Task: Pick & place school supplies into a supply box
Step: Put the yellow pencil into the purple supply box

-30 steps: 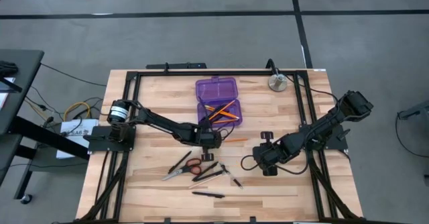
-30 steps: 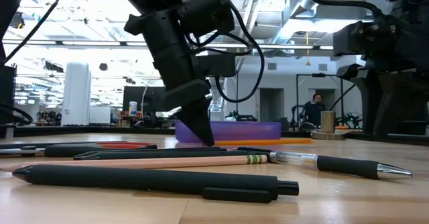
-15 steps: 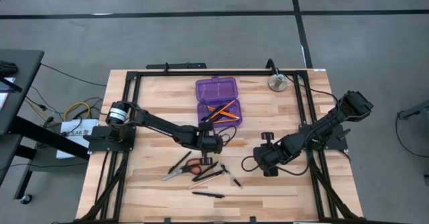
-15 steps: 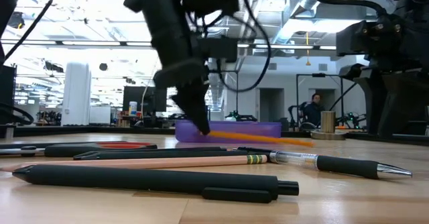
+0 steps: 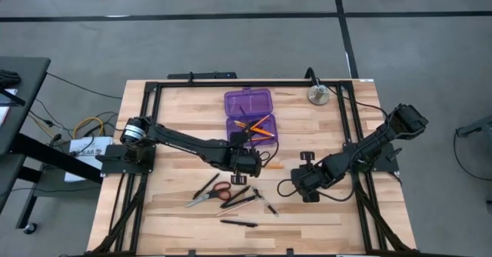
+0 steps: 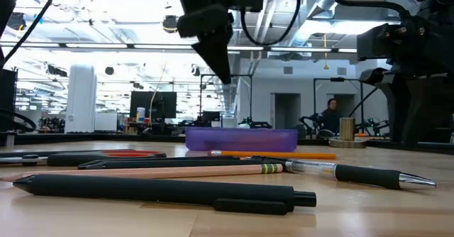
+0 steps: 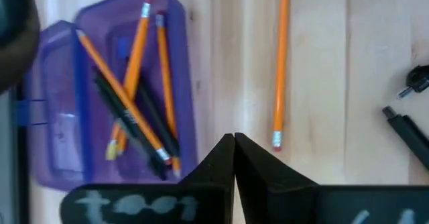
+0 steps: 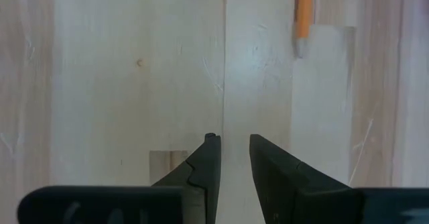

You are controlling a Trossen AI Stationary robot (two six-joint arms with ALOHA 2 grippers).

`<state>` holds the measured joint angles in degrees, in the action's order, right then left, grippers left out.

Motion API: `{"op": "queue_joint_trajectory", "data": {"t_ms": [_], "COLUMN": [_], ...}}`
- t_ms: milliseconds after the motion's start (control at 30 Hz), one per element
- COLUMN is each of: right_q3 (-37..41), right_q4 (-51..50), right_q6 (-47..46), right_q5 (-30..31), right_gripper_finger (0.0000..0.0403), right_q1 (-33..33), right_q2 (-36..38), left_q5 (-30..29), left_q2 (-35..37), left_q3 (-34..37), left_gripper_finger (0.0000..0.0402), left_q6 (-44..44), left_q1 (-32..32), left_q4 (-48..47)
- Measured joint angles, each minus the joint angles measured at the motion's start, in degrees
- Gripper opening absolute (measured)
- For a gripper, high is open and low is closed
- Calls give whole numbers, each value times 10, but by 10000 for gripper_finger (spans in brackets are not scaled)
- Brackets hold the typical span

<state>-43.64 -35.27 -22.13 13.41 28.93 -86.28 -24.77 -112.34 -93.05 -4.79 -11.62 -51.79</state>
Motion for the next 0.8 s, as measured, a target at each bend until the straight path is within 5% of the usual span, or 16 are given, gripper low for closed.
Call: {"op": "queue_joint_trajectory", "data": {"t_ms": [400, 800], "right_q3": [0, 0], "right_q4": [-3, -2], "right_q6": [-6, -10], "right_q5": [0, -6], "right_gripper_finger": [76, 76], "right_q1": [23, 26], "right_q2": [0, 0], "left_q5": [101, 185], "left_q2": [-2, -4], "left_q3": [11, 92], "left_gripper_finger": [6, 132], "left_q6": [38, 58], "left_q1": [17, 45], "left_q4": [97, 252]}}
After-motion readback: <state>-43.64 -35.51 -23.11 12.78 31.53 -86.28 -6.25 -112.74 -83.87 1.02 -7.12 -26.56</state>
